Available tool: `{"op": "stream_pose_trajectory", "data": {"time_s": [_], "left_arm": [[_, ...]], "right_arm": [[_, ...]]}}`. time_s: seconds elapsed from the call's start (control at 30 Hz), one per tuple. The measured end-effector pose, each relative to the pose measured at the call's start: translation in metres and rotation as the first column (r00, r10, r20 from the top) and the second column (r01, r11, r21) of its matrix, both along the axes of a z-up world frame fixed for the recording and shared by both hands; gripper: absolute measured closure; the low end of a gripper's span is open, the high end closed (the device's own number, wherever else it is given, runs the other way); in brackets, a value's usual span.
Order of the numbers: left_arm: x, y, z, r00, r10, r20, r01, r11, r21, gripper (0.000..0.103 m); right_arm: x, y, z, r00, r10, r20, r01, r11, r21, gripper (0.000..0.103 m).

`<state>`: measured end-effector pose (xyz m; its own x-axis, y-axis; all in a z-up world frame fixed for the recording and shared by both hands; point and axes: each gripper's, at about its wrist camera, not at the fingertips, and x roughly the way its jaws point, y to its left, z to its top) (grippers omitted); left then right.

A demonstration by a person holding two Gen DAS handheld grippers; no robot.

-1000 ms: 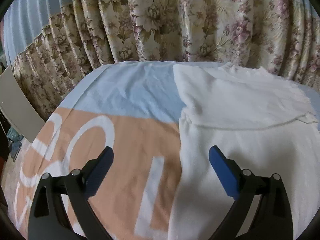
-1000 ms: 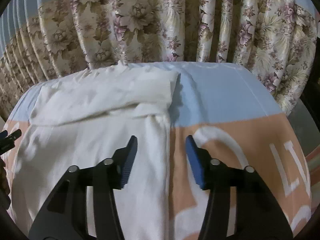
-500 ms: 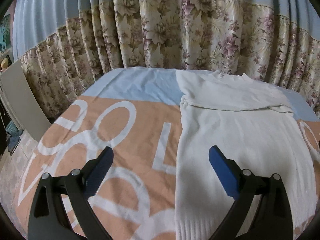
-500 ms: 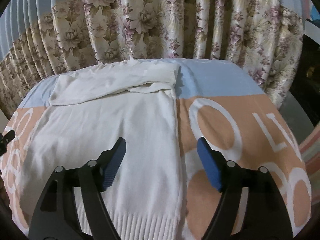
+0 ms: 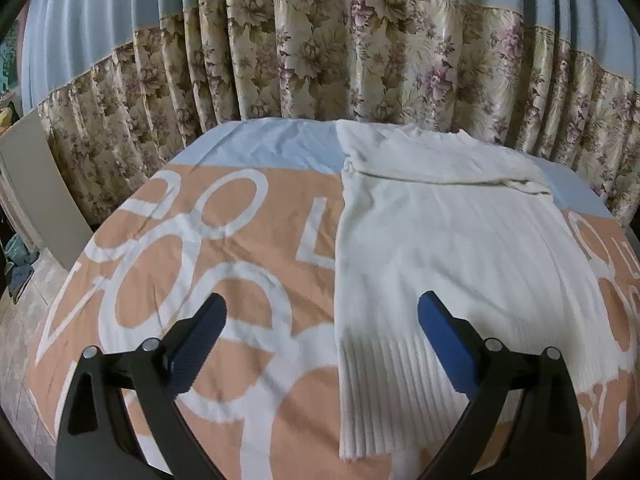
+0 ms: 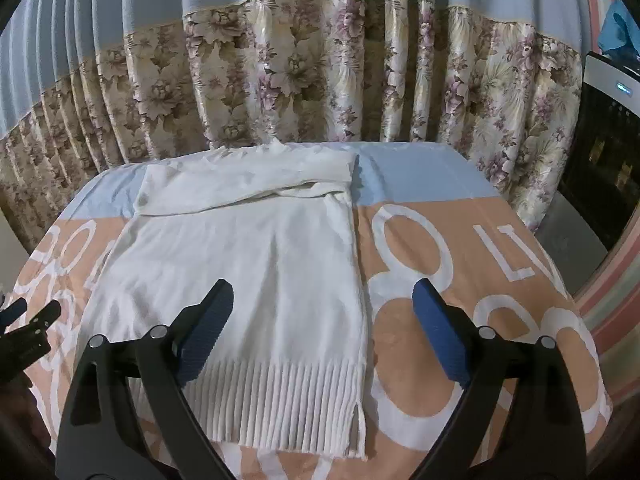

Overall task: Fold small clothes
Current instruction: 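Lift both grippers away from the sweater with sleeves folded in, then lower both grippers to the ribbed hem and grasp its edge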

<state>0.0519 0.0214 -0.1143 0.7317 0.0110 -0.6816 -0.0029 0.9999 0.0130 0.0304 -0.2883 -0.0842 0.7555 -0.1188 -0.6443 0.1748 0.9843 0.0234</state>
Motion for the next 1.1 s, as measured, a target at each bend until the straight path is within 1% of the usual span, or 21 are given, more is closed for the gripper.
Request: {"op": "stream_pose_trajectory", "data": {"time_s": [0.07,0.13,0.17,0.33,0.47,0.53,0.6,0.67,0.73,0.83,0.9,0.97,1.0,1.03,1.07,1.1], "left_arm": [[-0.006,0.000,-0.003,1.000,0.000,-0.003,0.000,1.000,0.002,0.006],[-0.012,0.000,-0.009,1.000,0.001,-0.008,-0.001,1.000,0.020,0.006],[-0.015,0.000,-0.014,1.000,0.001,-0.017,-0.001,1.000,0.027,0.006],[-0.025,0.005,-0.031,0.999,0.000,-0.053,0.002,0.999,0.035,0.006],[-0.029,0.007,-0.041,0.998,-0.003,-0.060,0.005,0.999,0.042,0.006],[-0.031,0.009,-0.045,0.998,-0.002,-0.069,0.005,0.999,0.040,0.006],[-0.032,0.009,-0.048,0.997,-0.008,-0.070,0.011,0.999,0.041,0.006],[-0.032,0.008,-0.048,0.998,-0.011,-0.068,0.014,0.999,0.044,0.006],[-0.032,0.006,-0.047,0.998,-0.016,-0.065,0.019,0.999,0.047,0.006],[-0.031,0.003,-0.049,0.997,-0.026,-0.069,0.029,0.999,0.044,0.006],[-0.030,0.002,-0.050,0.997,-0.029,-0.072,0.032,0.998,0.047,0.006],[-0.030,0.001,-0.053,0.996,-0.031,-0.079,0.035,0.998,0.048,0.006],[-0.030,0.002,-0.054,0.996,-0.031,-0.082,0.035,0.998,0.049,0.006],[-0.030,0.002,-0.054,0.996,-0.030,-0.082,0.034,0.998,0.047,0.006],[-0.029,0.002,-0.055,0.996,-0.030,-0.084,0.034,0.998,0.044,0.006],[-0.029,0.002,-0.056,0.996,-0.031,-0.086,0.034,0.998,0.043,0.006]], "right_arm": [[-0.005,-0.002,-0.003,1.000,0.002,-0.004,-0.002,1.000,0.012,0.011],[-0.011,-0.007,-0.010,1.000,-0.001,-0.012,0.002,0.999,0.045,0.011],[-0.014,-0.008,-0.013,1.000,-0.003,-0.017,0.004,0.999,0.046,0.011],[-0.035,-0.021,-0.041,0.998,0.012,-0.060,-0.007,0.997,0.080,0.011],[-0.049,-0.026,-0.063,0.994,0.039,-0.099,-0.029,0.995,0.094,0.012],[-0.051,-0.028,-0.071,0.992,0.039,-0.119,-0.027,0.994,0.103,0.013],[-0.052,-0.032,-0.081,0.989,0.033,-0.142,-0.016,0.992,0.122,0.017],[-0.051,-0.034,-0.086,0.988,0.034,-0.153,-0.014,0.991,0.136,0.019],[-0.049,-0.033,-0.090,0.987,0.041,-0.157,-0.015,0.987,0.158,0.020],[-0.044,-0.029,-0.096,0.984,0.055,-0.171,-0.028,0.987,0.159,0.020],[-0.040,-0.028,-0.102,0.979,0.058,-0.193,-0.026,0.987,0.161,0.027],[-0.039,-0.028,-0.104,0.978,0.052,-0.203,-0.021,0.988,0.155,0.029],[-0.039,-0.028,-0.104,0.978,0.048,-0.204,-0.016,0.988,0.153,0.034],[-0.040,-0.029,-0.104,0.978,0.046,-0.205,-0.014,0.988,0.154,0.035],[-0.040,-0.030,-0.105,0.978,0.045,-0.202,-0.013,0.987,0.158,0.038],[-0.042,-0.031,-0.104,0.979,0.047,-0.198,-0.014,0.986,0.164,0.048]]}}
